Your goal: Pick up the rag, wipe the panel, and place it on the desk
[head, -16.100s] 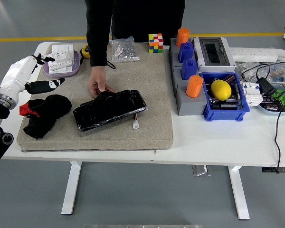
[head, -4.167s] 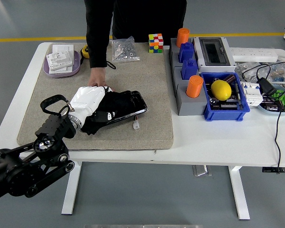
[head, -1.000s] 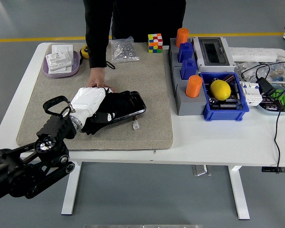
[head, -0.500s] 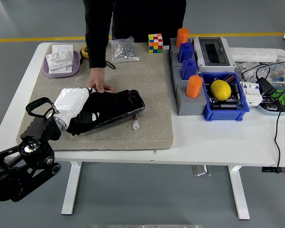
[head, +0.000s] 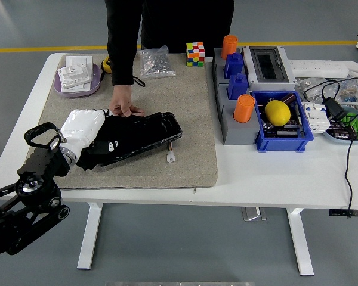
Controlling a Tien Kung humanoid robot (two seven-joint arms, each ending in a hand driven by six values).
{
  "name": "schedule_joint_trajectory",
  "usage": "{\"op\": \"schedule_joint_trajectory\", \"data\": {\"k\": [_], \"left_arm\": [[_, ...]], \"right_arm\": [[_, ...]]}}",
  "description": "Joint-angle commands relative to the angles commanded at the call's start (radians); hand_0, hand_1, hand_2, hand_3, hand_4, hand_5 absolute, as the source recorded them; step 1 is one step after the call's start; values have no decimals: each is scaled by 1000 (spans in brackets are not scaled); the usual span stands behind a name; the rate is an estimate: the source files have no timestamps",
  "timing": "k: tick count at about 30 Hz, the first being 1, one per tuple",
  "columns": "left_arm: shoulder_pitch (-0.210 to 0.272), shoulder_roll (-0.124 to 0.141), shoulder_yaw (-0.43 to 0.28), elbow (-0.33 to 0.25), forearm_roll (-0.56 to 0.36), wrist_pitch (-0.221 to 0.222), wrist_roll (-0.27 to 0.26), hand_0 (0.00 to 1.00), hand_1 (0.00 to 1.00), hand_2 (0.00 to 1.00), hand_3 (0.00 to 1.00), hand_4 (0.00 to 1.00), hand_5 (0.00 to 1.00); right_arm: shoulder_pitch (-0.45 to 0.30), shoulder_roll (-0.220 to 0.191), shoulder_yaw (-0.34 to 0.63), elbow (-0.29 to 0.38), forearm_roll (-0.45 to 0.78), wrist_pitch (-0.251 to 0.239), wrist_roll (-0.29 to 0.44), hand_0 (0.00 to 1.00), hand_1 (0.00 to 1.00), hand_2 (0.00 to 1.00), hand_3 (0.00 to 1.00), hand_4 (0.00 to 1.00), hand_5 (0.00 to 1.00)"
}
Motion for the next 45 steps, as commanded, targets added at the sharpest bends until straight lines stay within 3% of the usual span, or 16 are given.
{"op": "schedule_joint_trajectory", "data": {"k": [20,45], "left_arm": [[-90,-87,78,85,-47,2,-4,234,109,449,351,69,2],[-180,-180,163,130,-83,-2,3,234,110,450,354,79,2]], "right_arm": [[12,-6,-5,5,-1,2,-5,692,459,642,620,998,704],[21,-10,-13,5,-10,9,-11,692,459,642,621,998,704]]}}
